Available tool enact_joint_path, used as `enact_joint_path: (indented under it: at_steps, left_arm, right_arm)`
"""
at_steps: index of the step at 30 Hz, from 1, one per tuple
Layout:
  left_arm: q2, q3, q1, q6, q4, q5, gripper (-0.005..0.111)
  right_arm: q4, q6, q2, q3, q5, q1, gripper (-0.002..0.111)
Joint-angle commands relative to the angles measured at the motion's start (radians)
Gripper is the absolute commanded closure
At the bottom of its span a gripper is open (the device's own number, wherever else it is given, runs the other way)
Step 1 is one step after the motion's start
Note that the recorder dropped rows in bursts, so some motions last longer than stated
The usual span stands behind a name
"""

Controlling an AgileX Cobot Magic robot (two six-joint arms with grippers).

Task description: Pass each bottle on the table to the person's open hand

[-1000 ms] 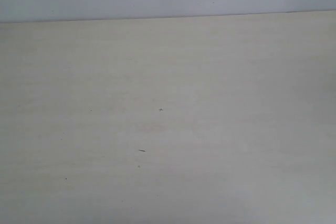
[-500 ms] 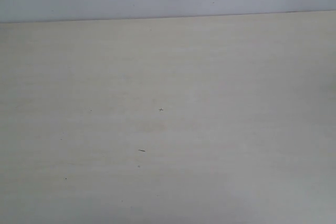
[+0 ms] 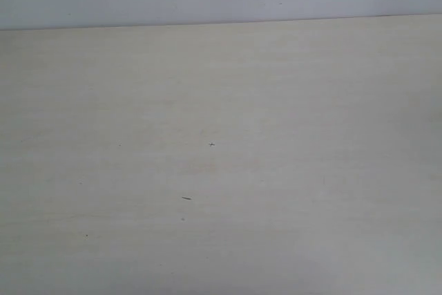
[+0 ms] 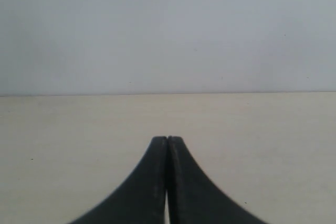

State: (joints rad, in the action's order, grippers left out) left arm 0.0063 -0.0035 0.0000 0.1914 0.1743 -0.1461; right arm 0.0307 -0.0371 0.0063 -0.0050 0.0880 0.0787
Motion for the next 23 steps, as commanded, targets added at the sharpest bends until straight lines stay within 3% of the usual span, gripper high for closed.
enact_joint_path:
  at_steps: [1, 23]
  left_arm:
    - [-0.006, 0.004, 0.002, 0.002, -0.002, -0.003, 0.107]
    - [-0.006, 0.004, 0.002, 0.002, -0.002, -0.003, 0.107]
  right_arm:
    - [0.0, -0.002, -0.006, 0.005, -0.011, -0.001, 0.108]
    - [0.018, -0.002, -0.006, 0.005, -0.011, -0.001, 0.108]
